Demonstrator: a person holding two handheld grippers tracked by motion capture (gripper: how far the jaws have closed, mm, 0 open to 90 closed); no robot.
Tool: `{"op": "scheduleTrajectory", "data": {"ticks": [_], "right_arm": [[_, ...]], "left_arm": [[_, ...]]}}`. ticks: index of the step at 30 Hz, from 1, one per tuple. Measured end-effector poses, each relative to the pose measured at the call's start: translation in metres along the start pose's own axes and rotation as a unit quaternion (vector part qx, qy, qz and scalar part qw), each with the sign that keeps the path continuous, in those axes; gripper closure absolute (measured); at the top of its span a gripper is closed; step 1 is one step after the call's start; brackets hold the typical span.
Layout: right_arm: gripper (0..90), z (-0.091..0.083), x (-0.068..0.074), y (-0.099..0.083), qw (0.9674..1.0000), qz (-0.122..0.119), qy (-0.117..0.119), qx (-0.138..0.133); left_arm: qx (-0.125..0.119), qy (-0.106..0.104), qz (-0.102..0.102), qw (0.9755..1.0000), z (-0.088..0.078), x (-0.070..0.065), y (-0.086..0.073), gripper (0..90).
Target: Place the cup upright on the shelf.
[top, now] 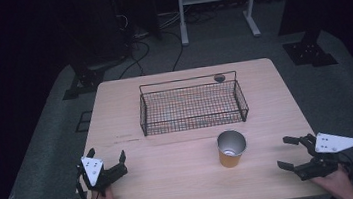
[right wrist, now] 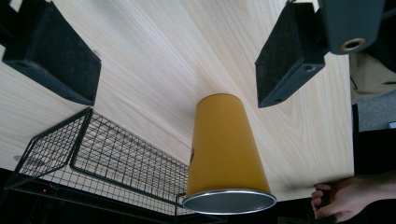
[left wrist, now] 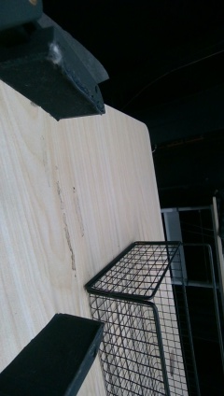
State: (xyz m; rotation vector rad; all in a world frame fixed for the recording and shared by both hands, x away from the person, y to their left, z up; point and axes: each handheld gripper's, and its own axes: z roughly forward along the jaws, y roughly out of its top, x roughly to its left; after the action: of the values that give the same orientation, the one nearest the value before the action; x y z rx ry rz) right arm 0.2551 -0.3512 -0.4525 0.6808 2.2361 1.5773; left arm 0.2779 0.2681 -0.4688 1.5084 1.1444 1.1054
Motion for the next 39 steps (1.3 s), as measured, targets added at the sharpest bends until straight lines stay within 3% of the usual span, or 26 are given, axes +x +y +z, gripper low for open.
{"op": "scheduleTrajectory", "data": {"ticks": [13, 39], "right_arm": [[13.6, 0.008, 0.0, 0.007, 0.9999, -0.005, 0.013, 0.004], [13.3, 0.049, 0.012, 0.022, 0.9986, -0.014, 0.047, 0.02]], "left_arm": [[0.002, 0.002, 0.004, 1.0, 0.0, -0.001, 0.0, 0.0], [0.0, -0.001, 0.001, 1.0, 0.0, 0.0, 0.0, 0.0]]}}
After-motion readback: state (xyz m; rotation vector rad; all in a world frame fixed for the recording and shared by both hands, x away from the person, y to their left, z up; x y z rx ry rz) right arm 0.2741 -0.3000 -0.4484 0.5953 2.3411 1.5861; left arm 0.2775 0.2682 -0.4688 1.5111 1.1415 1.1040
